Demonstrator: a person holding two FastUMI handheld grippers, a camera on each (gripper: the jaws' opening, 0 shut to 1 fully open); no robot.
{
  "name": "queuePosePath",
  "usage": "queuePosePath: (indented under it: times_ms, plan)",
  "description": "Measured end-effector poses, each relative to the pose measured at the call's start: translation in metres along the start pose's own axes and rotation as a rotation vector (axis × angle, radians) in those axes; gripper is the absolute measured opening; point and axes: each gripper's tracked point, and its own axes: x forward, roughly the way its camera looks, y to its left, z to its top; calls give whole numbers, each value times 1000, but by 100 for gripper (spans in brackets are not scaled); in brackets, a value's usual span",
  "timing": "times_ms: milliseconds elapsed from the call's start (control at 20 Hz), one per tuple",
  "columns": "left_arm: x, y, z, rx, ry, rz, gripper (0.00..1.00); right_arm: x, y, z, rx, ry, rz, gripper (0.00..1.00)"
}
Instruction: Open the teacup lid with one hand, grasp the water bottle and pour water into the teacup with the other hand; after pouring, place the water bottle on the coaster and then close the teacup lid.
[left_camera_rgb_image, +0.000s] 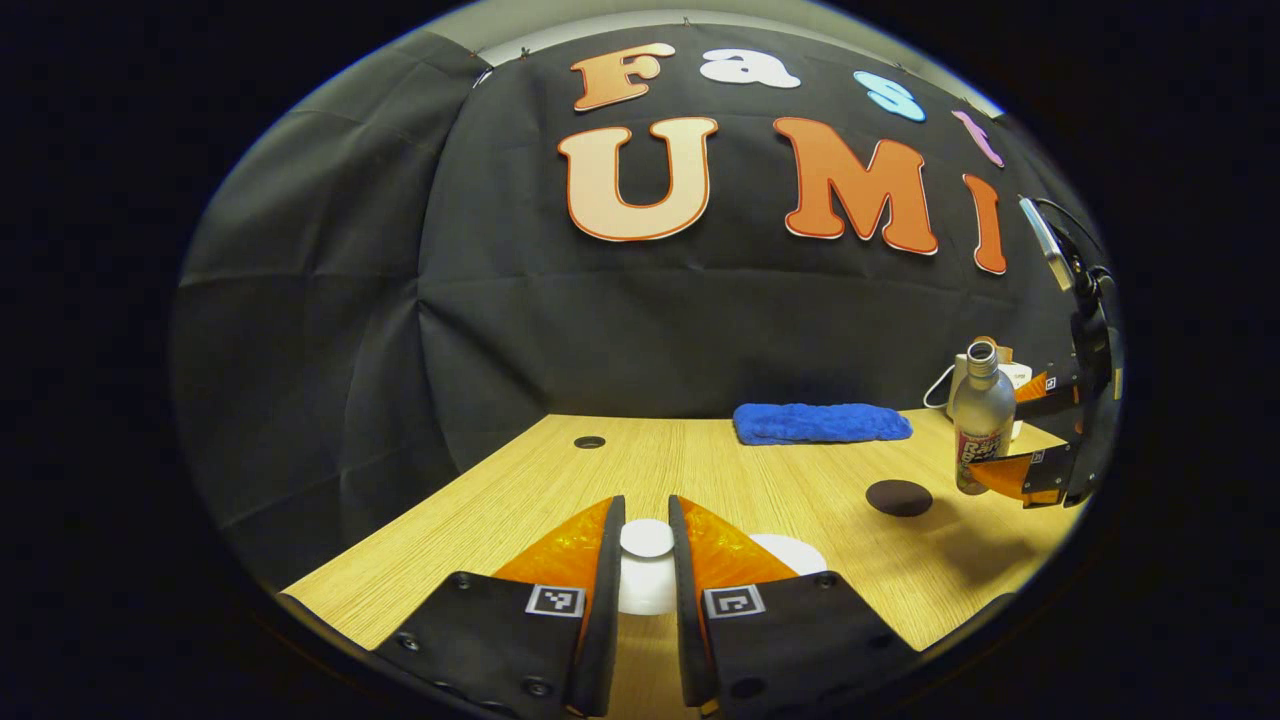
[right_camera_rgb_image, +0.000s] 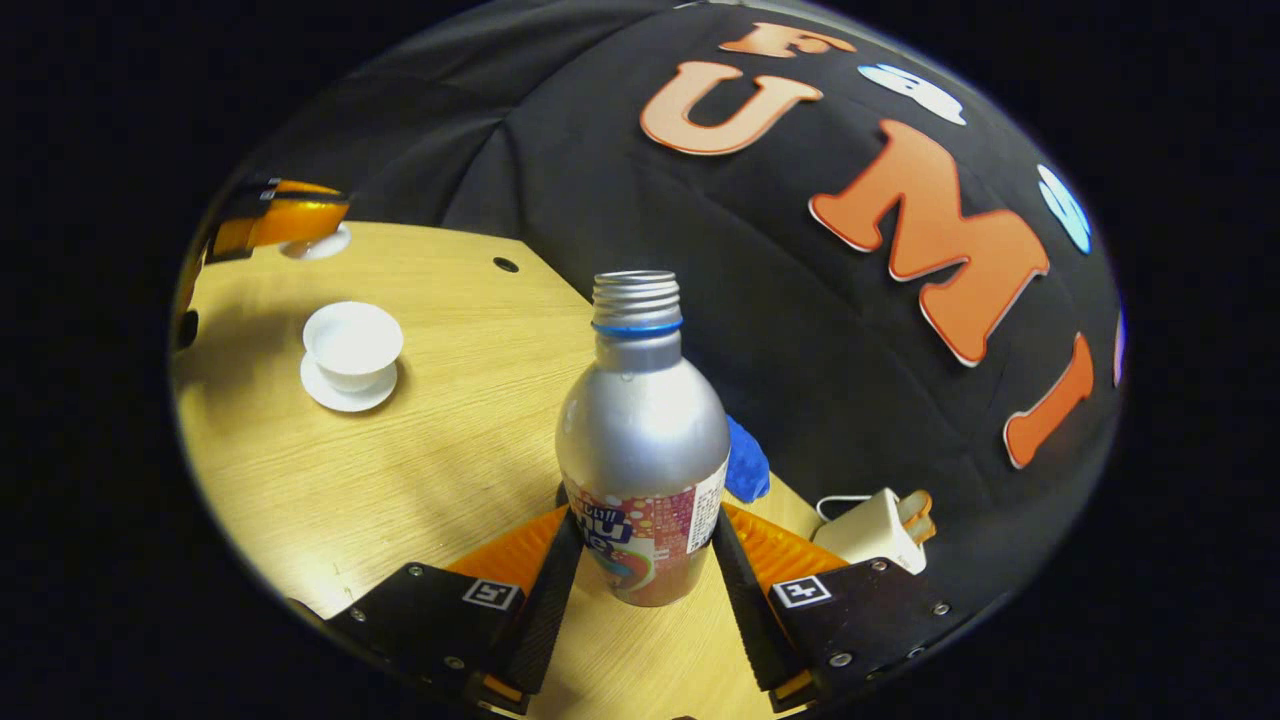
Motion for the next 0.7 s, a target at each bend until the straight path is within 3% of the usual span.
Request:
queuePosePath:
  times_ms: [700]
  plan:
    - [-16,38,-5,-15,-5,40,29,-8,8,38,-399,-78,-41,77]
